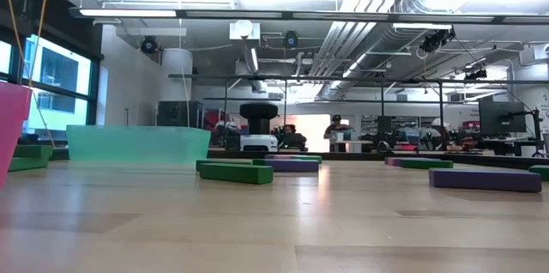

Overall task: Sort blocks
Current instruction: Put the pink block into the green bin

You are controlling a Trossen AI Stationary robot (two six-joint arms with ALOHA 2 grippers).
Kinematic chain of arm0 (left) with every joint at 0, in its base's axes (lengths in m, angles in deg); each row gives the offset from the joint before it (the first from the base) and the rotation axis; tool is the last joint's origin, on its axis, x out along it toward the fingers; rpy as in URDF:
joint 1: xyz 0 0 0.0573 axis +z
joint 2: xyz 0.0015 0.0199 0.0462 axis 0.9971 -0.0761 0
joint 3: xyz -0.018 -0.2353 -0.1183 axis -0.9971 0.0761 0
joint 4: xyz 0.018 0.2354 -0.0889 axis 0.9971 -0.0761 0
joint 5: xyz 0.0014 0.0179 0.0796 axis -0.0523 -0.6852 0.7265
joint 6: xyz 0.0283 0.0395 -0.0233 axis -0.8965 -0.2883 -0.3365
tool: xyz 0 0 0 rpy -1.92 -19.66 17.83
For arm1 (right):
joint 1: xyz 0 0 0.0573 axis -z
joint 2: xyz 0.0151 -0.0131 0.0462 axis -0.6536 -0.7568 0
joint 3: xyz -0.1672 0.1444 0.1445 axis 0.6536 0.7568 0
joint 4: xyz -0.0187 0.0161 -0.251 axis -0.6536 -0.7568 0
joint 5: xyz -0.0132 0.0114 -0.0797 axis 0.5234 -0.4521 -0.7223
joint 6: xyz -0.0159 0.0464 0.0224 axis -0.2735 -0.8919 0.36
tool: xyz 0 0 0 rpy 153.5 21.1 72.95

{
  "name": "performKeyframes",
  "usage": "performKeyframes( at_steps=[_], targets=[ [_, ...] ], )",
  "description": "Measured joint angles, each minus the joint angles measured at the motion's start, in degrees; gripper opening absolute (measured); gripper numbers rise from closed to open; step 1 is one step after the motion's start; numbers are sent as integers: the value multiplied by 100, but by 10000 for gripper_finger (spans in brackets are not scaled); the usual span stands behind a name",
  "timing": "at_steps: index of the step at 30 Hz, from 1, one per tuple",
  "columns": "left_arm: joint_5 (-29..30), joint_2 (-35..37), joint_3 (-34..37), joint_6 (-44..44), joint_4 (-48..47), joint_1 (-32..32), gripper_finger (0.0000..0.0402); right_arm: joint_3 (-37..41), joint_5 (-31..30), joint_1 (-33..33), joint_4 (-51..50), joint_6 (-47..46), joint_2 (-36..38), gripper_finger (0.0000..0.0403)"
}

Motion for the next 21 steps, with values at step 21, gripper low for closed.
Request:
performKeyframes(
  at_steps=[21],
  targets=[
    [-955, -773, -3003, 1043, -8350, 5045, 71, -13, -1005, 560, -6193, -766, 2080, 169]
  ],
)
